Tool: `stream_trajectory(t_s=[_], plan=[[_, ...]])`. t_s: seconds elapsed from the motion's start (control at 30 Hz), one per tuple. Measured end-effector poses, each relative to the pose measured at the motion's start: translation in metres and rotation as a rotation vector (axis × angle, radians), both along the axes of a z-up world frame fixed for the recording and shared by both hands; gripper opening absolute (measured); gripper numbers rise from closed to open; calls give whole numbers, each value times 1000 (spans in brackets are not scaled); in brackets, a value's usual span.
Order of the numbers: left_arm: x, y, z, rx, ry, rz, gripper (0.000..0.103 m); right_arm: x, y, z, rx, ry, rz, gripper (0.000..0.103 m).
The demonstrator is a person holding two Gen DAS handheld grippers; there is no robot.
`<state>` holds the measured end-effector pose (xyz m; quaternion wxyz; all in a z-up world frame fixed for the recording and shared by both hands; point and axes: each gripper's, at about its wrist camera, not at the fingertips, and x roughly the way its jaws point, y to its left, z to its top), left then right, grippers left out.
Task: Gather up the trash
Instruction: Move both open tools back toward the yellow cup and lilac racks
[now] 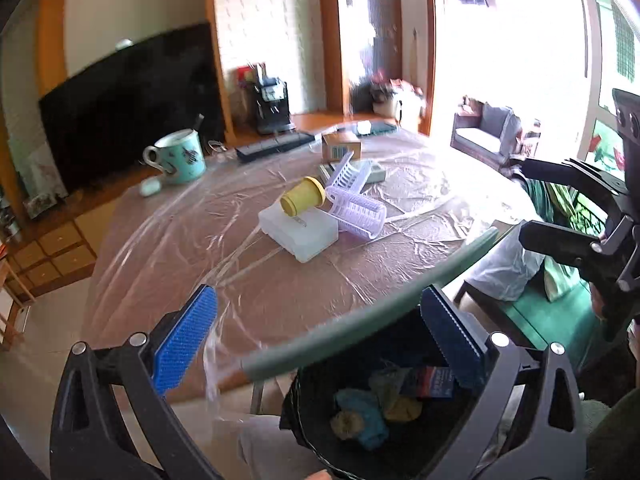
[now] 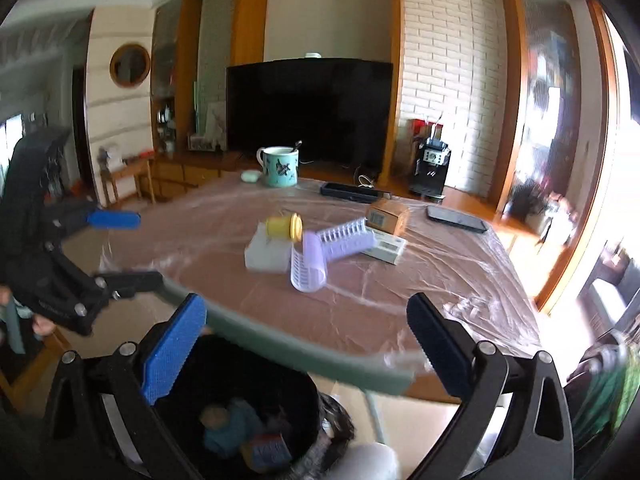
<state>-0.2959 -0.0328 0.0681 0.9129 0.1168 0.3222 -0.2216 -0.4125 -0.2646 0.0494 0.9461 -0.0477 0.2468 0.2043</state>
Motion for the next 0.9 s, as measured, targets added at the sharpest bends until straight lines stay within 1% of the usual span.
stream_trajectory(t_s=[0.07, 0.1, 0.17, 0.23, 0.27, 0.33, 0.4, 0.43, 0.5, 0.57, 0.63, 0.77, 0.9], plan=[[19, -6, -3, 23, 28, 2, 102, 26, 1, -5, 26, 81, -1, 99], [29, -7, -5, 36, 35, 2, 102, 34, 2, -9, 24, 104, -7, 99], [50, -12, -13, 95, 42, -28, 102, 53, 9, -16, -10, 145, -6, 99], [66, -13, -21, 140, 50, -63, 102, 70, 16, -23, -55, 183, -8, 99], [74, -14, -23, 150, 57, -82, 102, 75, 22, -26, -64, 198, -6, 99], [90, -15, -29, 154, 92, -121, 102, 89, 30, -32, -71, 231, 10, 98], [105, -17, -33, 159, 126, -147, 102, 103, 36, -37, -96, 254, 1, 97], [114, -18, -35, 164, 140, -165, 102, 109, 39, -39, -110, 264, -5, 92], [126, -22, -39, 175, 156, -190, 102, 123, 45, -46, -137, 295, -10, 88], [138, -26, -44, 178, 186, -228, 102, 136, 51, -52, -151, 334, 2, 81], [148, -29, -49, 188, 207, -261, 102, 146, 55, -57, -173, 367, 9, 77], [157, -37, -54, 207, 226, -334, 102, 157, 60, -65, -226, 383, 22, 77], [165, -45, -58, 232, 227, -366, 102, 163, 61, -67, -218, 403, 35, 75]])
